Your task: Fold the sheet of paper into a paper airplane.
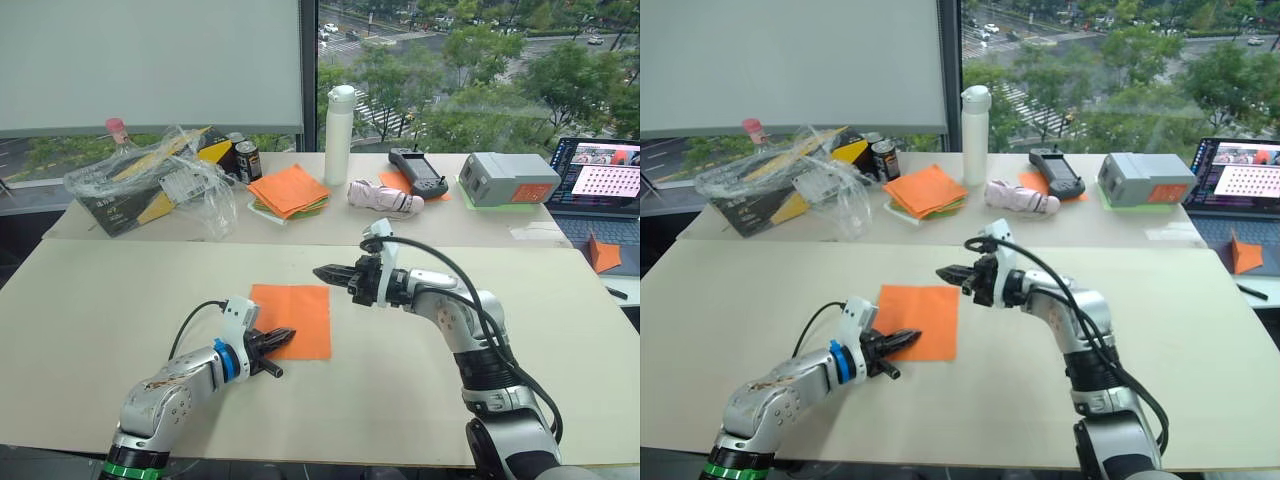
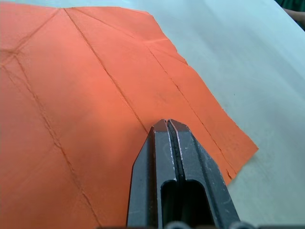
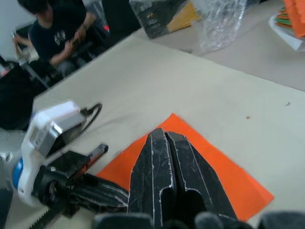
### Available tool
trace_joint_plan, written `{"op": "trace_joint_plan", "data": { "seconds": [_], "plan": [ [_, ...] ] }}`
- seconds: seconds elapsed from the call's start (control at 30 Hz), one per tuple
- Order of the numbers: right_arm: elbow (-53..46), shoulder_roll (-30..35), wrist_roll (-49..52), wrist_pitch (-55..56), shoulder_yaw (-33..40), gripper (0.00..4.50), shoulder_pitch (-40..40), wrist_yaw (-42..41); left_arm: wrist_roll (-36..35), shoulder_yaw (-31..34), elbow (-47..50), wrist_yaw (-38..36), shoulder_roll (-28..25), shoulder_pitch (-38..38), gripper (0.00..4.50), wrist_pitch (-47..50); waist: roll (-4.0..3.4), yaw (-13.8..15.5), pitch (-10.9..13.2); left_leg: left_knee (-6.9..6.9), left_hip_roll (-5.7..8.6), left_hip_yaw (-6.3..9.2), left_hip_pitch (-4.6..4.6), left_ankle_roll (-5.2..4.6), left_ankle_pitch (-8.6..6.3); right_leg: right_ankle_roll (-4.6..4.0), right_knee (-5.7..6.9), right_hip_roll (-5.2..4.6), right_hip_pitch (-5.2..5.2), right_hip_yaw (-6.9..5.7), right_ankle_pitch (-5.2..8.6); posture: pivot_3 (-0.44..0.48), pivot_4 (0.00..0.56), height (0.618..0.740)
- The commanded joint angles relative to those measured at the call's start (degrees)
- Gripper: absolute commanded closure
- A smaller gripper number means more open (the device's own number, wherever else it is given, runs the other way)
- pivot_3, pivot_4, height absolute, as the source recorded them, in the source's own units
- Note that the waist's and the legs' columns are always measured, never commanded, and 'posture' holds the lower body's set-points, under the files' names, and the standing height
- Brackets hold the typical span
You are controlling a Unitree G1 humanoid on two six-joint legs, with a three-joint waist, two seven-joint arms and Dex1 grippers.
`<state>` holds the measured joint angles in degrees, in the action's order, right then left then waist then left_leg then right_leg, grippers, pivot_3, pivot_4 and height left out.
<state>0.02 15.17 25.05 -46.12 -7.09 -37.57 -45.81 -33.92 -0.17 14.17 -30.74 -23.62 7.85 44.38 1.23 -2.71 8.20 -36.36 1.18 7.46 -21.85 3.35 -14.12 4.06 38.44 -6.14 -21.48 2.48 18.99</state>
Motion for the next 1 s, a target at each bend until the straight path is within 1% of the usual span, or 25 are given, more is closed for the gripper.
{"op": "trace_joint_plan", "data": {
  "seconds": [0.03, 0.1, 0.2, 0.3, 0.4, 0.6, 0.77, 1.0],
  "plan": [
    [-1.7, -1.0, -2.2, 3.6, -4.9, 4.47, 1.6, -0.6, 0.3, 0.4, 0.4, -0.2, 0.4, 0.4, 4.5, -0.7, 0.0, -0.1, 0.0, -0.01, 0.0, 0.0, 0.0, 0.0, 0.0, 0.0, 0.01, 0.0, 0.0, 0.0, 0.0, 0.0, 0.15, 0.74],
    [-0.9, -2.1, -2.9, 4.4, -6.0, 4.47, 1.9, 0.2, 0.3, 0.6, 0.5, -0.1, 0.6, 0.3, 4.5, -0.6, 0.0, 0.0, 0.0, -0.03, 0.0, 0.01, -0.02, 0.0, 0.0, 0.0, 0.02, 0.0, 0.0, 0.0, 0.0, 0.0, 0.15, 0.74],
    [2.2, -5.5, -5.1, 6.4, -7.9, 4.47, 1.8, 2.7, 0.1, 1.1, 1.1, 0.6, 1.1, -0.2, 4.5, -0.5, 0.0, -0.1, 0.0, -0.08, 0.0, 0.01, -0.03, 0.0, 0.0, 0.0, 0.04, 0.0, 0.0, 0.0, 0.0, 0.0, 0.15, 0.74],
    [4.8, -6.9, -7.1, 8.2, -8.6, 4.47, 1.6, 4.2, -0.2, 1.9, 2.0, 1.4, 1.4, -0.9, 4.5, -0.3, 0.0, 0.0, 0.0, -0.09, 0.0, 0.02, -0.01, 0.0, 0.0, 0.0, 0.1, 0.0, -0.02, 0.0, 0.0, 0.0, 0.15, 0.74],
    [6.5, -6.7, -9.7, 9.9, -10.3, 4.47, 1.7, 4.3, -0.8, 3.6, 3.4, 2.5, 1.5, -2.2, 4.5, 0.2, 0.0, 0.0, 0.0, -0.11, 0.0, 0.02, -0.02, 0.01, 0.0, 0.0, 0.1, 0.0, -0.02, 0.0, 0.0, 0.0, 0.15, 0.74],
    [6.5, -5.6, -11.3, 9.3, -12.0, 4.47, 3.2, 3.4, -1.9, 6.9, 5.6, 4.7, 2.3, -5.2, 4.5, 0.7, 0.0, 0.0, 0.0, -0.11, 0.0, 0.03, -0.02, 0.01, 0.0, 0.0, 0.12, 0.0, -0.05, 0.0, 0.0, 0.0, 0.15, 0.74],
    [6.4, -4.8, -12.3, 9.2, -13.1, 4.47, 3.8, 2.7, -1.7, 5.8, 6.6, 5.9, 3.6, -6.2, 4.5, 0.5, 0.0, 0.0, 0.0, -0.11, 0.0, 0.02, -0.02, 0.01, 0.0, 0.0, 0.12, 0.0, -0.04, 0.01, 0.0, 0.0, 0.15, 0.74],
    [6.4, -5.1, -12.6, 8.7, -12.7, 4.47, 3.8, 2.5, -1.9, 5.1, 6.5, 7.0, 5.0, -4.7, 4.5, 0.6, 0.0, 0.0, 0.0, -0.13, 0.0, 0.01, -0.03, 0.0, 0.0, 0.0, 0.12, 0.0, -0.03, 0.01, 0.0, 0.0, 0.15, 0.74]
  ]
}}
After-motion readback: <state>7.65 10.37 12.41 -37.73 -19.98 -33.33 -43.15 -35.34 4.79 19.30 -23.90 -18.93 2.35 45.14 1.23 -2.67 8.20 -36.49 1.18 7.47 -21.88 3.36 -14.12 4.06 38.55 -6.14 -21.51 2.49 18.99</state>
